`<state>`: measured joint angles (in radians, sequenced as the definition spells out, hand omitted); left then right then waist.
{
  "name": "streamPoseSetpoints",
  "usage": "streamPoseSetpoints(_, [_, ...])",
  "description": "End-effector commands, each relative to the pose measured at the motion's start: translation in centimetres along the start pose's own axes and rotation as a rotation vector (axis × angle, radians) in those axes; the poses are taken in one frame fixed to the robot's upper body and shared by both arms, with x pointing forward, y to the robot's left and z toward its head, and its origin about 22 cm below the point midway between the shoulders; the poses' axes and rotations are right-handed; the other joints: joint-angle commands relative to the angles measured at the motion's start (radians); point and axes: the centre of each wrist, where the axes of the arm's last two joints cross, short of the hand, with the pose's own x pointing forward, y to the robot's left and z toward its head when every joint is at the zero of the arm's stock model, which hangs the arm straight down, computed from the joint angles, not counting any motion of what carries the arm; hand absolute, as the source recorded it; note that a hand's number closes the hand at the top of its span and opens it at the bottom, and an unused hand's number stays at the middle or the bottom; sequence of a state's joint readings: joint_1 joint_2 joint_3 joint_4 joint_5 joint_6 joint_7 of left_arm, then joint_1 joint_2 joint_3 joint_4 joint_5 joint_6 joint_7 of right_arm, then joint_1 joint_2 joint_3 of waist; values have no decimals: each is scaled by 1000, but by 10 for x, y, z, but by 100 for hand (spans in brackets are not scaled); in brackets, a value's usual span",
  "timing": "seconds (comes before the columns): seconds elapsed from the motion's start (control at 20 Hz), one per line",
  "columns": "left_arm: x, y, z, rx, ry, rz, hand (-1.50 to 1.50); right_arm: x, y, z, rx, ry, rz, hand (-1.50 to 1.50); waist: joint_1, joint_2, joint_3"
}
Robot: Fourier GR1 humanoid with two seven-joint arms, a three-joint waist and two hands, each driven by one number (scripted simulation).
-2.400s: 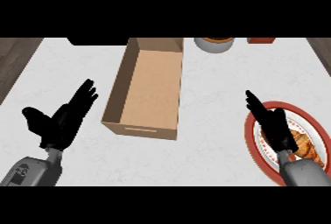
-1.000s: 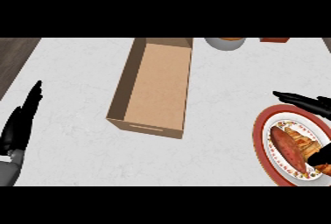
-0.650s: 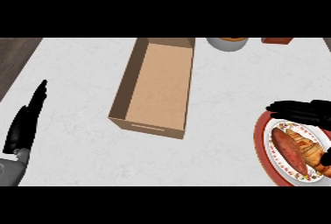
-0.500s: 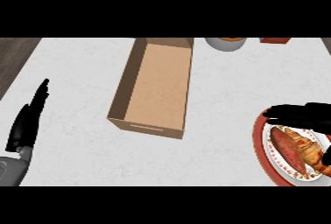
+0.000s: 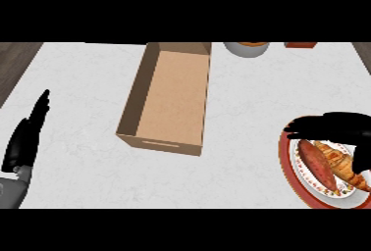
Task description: Pick the sweet potato from the plate and place it in the cardboard box
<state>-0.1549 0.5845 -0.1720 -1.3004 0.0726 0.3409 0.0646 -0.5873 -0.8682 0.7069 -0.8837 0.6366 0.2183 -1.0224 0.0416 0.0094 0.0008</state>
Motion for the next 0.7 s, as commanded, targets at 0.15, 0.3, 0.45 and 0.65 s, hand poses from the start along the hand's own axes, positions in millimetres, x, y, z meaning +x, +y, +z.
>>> streamPoseSetpoints(0.15, [7, 9, -6, 26, 13, 4, 0, -12, 2, -13, 61, -153, -29, -150, -22, -5, 0])
streamPoseSetpoints(0.3, [-10, 16, 2, 7, 20, -14, 0, -13, -9, -17, 77, -171, -39, -150, -17, -5, 0])
streamPoseSetpoints(0.45, [-10, 20, 4, 16, 25, -3, 0, -8, -6, -23, 58, -219, -74, -150, -23, -7, -1])
streamPoseSetpoints(0.65, [-15, 7, 9, 2, 12, -3, 0, -10, 4, -14, 62, -259, -80, -150, -23, -5, 0])
